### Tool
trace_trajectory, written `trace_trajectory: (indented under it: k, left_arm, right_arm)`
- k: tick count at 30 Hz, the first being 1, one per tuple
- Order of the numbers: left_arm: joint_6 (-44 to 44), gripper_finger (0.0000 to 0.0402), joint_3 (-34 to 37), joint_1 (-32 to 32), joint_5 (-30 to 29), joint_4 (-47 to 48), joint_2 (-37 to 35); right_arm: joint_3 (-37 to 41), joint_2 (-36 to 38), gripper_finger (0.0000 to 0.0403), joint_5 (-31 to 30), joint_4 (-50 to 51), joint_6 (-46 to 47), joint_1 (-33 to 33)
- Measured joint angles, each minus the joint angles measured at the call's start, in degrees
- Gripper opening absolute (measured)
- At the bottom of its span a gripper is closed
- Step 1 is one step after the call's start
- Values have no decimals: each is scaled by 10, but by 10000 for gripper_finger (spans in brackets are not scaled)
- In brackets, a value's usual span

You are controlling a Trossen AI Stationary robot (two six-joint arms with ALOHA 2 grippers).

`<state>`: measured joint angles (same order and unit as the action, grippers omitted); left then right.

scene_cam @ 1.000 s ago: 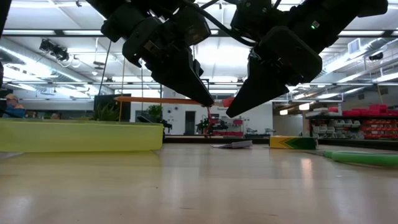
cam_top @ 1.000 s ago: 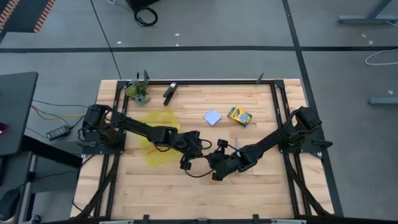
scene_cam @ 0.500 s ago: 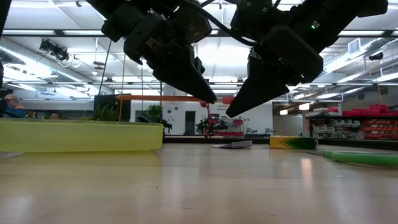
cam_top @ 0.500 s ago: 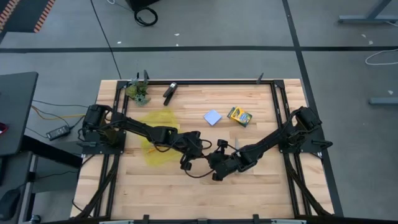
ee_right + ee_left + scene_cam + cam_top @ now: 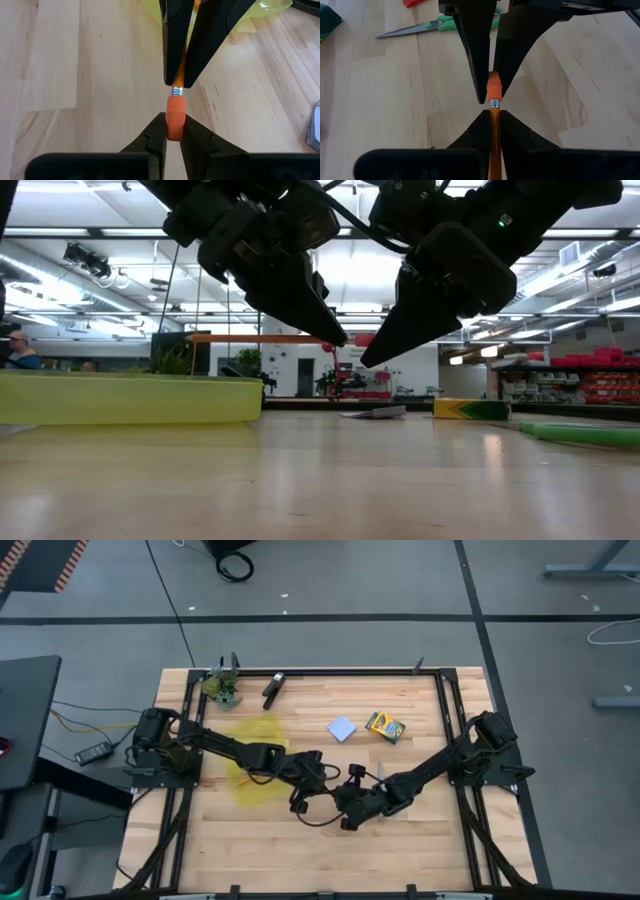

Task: Pack school essentials
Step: Put the orange pencil into the yellow supply box

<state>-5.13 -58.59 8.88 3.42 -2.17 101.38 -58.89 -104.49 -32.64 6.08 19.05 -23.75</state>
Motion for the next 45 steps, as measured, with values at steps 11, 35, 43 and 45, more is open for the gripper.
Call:
trace_trajectory:
  k: [11,35,43,45]
  left_arm:
    - [0,28,0,0,0,1,0]
    - [1,27,-3,0,3,-8,-1]
    - [1,24,-3,0,5,2,0]
    - [1,27,-2,0,5,4,0]
  right_arm:
    - [0,0,52,-1,-7,-6,0]
    - [-4,0,78,-12,-20,-6,6]
    - [-3,0,130,-12,-11,-5,5]
    - [-3,0,142,-11,-9,-2,5]
